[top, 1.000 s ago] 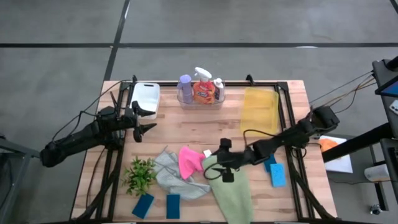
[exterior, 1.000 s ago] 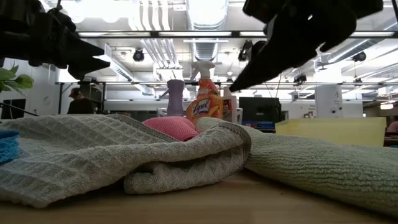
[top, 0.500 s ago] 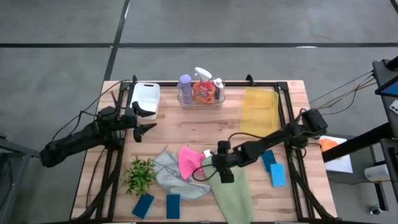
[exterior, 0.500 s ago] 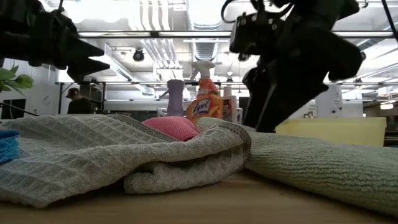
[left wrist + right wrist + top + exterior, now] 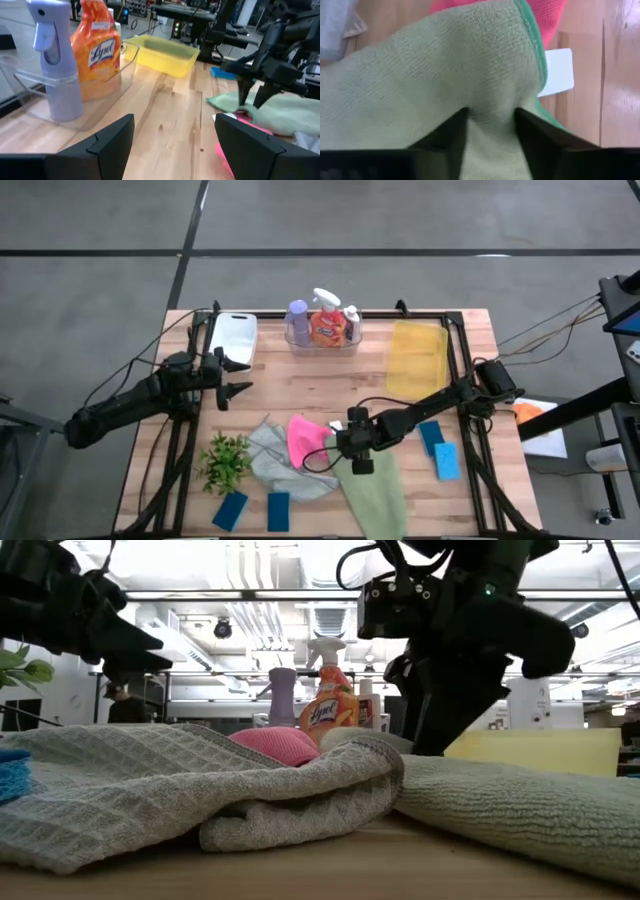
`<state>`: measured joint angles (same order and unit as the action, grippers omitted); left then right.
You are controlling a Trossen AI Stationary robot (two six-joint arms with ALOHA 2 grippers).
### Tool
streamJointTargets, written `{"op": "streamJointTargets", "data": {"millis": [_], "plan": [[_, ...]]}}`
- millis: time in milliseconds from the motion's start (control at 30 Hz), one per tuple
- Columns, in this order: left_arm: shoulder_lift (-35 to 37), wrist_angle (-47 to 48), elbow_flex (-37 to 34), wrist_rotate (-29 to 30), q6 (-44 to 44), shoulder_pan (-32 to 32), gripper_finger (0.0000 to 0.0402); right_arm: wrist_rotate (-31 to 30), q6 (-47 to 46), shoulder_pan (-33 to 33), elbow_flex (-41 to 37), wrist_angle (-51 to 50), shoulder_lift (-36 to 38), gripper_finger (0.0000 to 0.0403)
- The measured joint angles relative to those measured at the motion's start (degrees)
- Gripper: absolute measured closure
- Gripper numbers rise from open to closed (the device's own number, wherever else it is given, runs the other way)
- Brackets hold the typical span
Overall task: Pick & Place Kitchen Items
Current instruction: Put the green towel into the yellow bin
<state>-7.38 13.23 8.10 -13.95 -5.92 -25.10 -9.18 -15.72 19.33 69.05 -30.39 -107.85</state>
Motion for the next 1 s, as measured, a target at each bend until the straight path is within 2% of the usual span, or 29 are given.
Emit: {"op": "streamJointTargets", "data": {"millis": [100, 133, 300, 467, 800, 900, 1000], "plan": [[0.0, 0.7, 0.0, 0.0, 0.0, 0.0, 0.0115, 1.9, 0.0, 0.1, 0.2, -0.3, 0.0, 0.0352], [0.0, 1.0, 0.0, 0.0, 0.0, 0.0, 0.0115, 2.5, 0.0, 0.1, 0.2, -0.3, 0.1, 0.0367], [0.0, 1.6, 0.0, 0.0, 0.0, 0.0, 0.0115, 3.7, 0.2, 0.4, 0.2, -0.4, 1.4, 0.0381], [0.0, 1.7, 0.0, 0.0, 0.0, 0.0, 0.0115, 3.6, 0.7, 0.9, 0.1, -0.7, 5.8, 0.0383], [0.0, 1.9, 0.0, 0.0, -0.1, 0.0, 0.0115, -3.8, 3.3, 2.8, 0.0, -0.6, 20.5, 0.0384], [0.0, 1.9, 0.0, 0.0, -0.1, 0.0, 0.0115, -6.1, 4.8, 3.4, -1.7, 3.3, 24.6, 0.0385], [0.0, 1.9, 0.0, 0.0, -0.1, 0.0, 0.0115, -6.2, 7.2, 3.7, -6.5, 13.1, 28.3, 0.0385]]}}
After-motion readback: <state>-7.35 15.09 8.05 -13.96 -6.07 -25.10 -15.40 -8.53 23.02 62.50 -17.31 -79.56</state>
